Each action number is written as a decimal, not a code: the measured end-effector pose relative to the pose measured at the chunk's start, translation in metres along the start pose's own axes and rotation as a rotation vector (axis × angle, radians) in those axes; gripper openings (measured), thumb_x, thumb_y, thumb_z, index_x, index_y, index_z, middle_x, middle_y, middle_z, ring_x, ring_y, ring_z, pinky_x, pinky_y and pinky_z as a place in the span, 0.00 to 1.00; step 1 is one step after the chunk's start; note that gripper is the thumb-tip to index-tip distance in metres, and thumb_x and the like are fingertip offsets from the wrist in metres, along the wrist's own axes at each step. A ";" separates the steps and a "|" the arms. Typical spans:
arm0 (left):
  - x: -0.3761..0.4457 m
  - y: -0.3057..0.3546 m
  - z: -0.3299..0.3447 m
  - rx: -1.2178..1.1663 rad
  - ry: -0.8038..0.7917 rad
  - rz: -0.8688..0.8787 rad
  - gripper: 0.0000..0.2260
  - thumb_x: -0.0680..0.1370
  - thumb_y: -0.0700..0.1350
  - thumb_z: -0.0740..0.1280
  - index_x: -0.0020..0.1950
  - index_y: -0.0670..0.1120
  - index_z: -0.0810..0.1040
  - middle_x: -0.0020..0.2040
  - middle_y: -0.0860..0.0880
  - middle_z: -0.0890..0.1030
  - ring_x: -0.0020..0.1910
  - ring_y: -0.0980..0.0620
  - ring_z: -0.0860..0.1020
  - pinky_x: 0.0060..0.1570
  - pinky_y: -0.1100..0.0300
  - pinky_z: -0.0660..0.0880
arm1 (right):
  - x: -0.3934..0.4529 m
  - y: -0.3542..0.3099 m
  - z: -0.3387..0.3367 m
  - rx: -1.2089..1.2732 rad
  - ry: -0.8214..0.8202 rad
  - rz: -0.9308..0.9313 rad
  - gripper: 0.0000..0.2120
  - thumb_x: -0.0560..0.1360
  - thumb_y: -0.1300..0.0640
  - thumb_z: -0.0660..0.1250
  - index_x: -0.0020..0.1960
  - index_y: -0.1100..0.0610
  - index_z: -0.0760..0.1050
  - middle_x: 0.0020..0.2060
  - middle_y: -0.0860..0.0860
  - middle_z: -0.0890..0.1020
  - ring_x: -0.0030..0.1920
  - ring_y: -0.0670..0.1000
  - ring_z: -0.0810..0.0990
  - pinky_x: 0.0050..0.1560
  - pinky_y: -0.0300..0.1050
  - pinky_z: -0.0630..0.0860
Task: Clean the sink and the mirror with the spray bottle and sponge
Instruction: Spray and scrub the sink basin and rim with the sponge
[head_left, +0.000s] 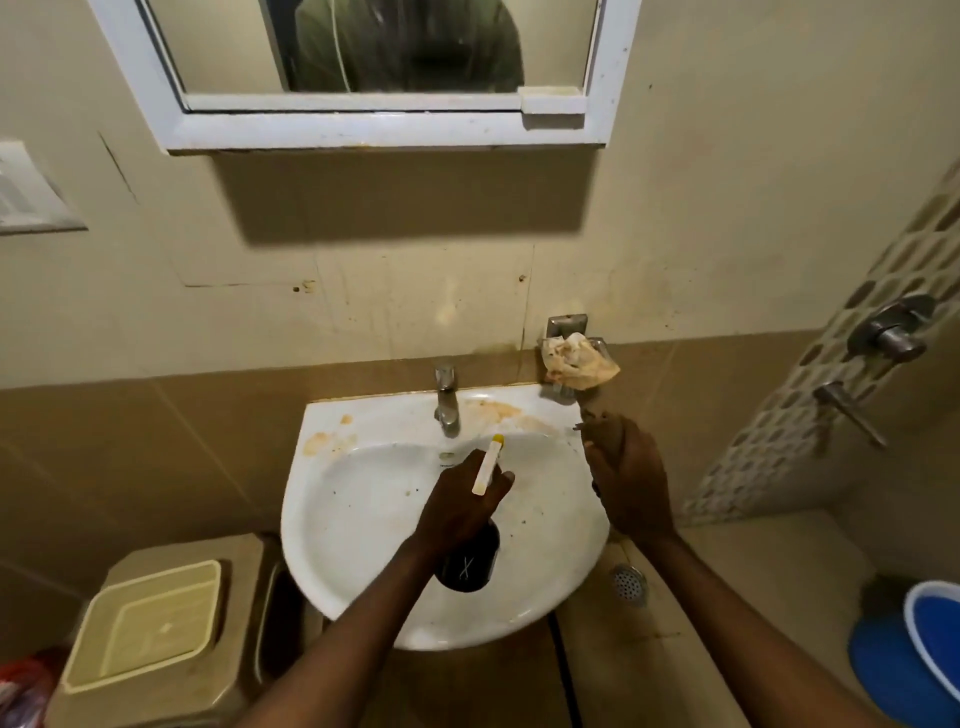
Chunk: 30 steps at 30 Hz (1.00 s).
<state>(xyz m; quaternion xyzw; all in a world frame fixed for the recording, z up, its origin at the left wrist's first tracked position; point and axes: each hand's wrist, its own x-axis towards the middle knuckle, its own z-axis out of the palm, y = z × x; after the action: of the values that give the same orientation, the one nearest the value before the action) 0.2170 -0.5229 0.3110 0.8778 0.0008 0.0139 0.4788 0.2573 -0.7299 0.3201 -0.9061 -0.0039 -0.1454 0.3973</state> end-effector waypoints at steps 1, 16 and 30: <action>0.008 -0.004 0.006 0.010 0.002 -0.025 0.12 0.78 0.51 0.64 0.48 0.43 0.75 0.42 0.44 0.82 0.41 0.48 0.79 0.45 0.53 0.75 | 0.009 0.008 0.004 -0.006 -0.028 -0.011 0.22 0.74 0.52 0.67 0.64 0.60 0.72 0.54 0.58 0.77 0.54 0.59 0.75 0.51 0.46 0.69; 0.055 -0.025 0.048 -0.043 0.100 -0.258 0.11 0.77 0.46 0.64 0.38 0.41 0.72 0.35 0.42 0.79 0.34 0.47 0.77 0.38 0.53 0.73 | 0.057 0.062 0.051 -0.095 -0.214 -0.116 0.23 0.73 0.50 0.66 0.64 0.61 0.72 0.49 0.58 0.77 0.48 0.57 0.76 0.43 0.45 0.70; 0.063 -0.037 0.052 -0.045 0.100 -0.281 0.08 0.74 0.48 0.64 0.35 0.48 0.72 0.33 0.46 0.79 0.33 0.49 0.77 0.38 0.52 0.74 | 0.065 0.090 0.083 -0.201 -0.219 -0.212 0.27 0.73 0.46 0.63 0.68 0.61 0.70 0.52 0.60 0.78 0.50 0.59 0.77 0.45 0.53 0.78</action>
<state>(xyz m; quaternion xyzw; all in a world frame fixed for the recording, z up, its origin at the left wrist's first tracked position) 0.2813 -0.5461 0.2530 0.8562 0.1472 -0.0098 0.4951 0.3519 -0.7388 0.2195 -0.9462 -0.1281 -0.0867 0.2842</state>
